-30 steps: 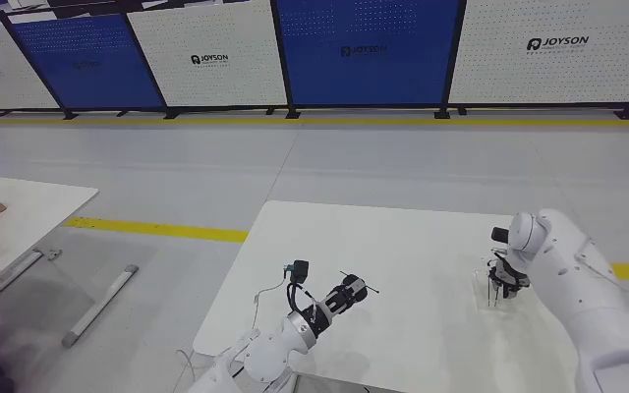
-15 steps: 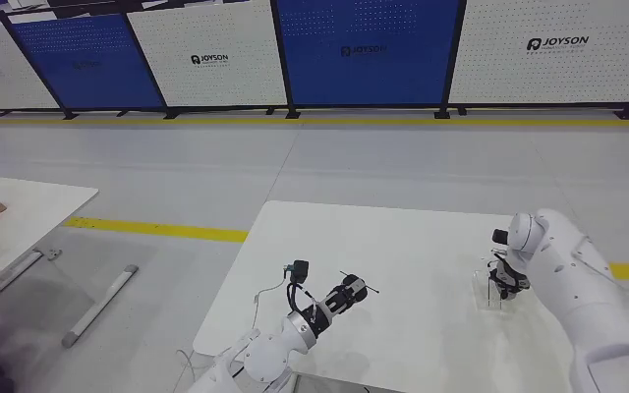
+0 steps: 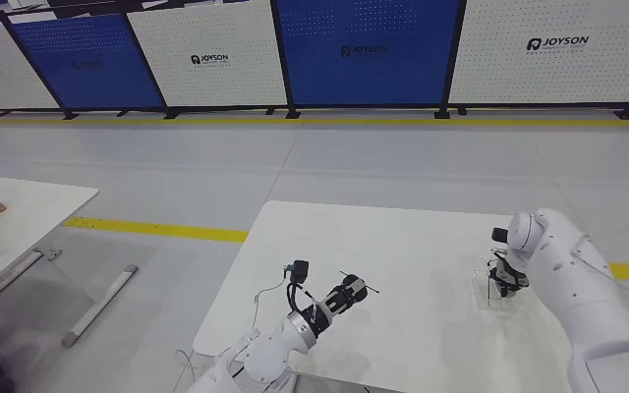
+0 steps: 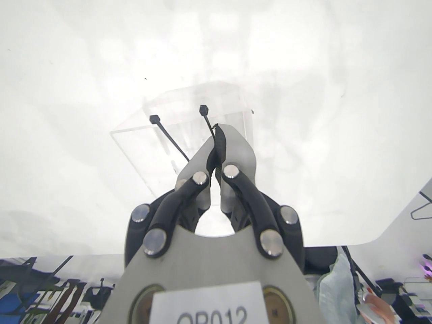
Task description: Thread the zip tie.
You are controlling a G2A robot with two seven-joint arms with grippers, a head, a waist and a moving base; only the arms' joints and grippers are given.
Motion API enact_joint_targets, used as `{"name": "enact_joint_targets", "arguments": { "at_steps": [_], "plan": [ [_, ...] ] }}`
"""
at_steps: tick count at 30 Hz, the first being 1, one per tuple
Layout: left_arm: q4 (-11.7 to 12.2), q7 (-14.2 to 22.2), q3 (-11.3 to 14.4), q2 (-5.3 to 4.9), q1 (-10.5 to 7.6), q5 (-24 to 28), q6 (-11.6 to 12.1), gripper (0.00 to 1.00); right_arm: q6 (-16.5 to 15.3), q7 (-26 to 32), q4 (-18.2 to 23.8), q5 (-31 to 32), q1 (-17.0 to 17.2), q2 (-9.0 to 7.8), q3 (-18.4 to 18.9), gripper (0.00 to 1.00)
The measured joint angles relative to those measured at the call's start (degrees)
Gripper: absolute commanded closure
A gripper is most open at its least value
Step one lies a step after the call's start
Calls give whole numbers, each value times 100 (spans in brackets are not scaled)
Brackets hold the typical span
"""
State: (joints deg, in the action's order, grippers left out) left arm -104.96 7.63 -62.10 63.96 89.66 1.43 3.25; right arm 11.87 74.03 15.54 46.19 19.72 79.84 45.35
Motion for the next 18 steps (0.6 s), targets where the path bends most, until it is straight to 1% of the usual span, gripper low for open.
{"name": "enact_joint_targets", "arguments": {
  "at_steps": [2,5,13,18],
  "plan": [
    [0,0,0,0,0,0,0,100,-20,-6,2,1,0,6,3,83],
    [0,0,0,0,0,0,0,100,-41,-14,1,7,-1,14,6,80],
    [0,0,0,0,0,0,0,100,-108,-29,-16,5,-15,23,31,80],
    [0,0,0,0,0,0,0,100,-87,-23,-41,41,-24,24,33,76]
  ]
}}
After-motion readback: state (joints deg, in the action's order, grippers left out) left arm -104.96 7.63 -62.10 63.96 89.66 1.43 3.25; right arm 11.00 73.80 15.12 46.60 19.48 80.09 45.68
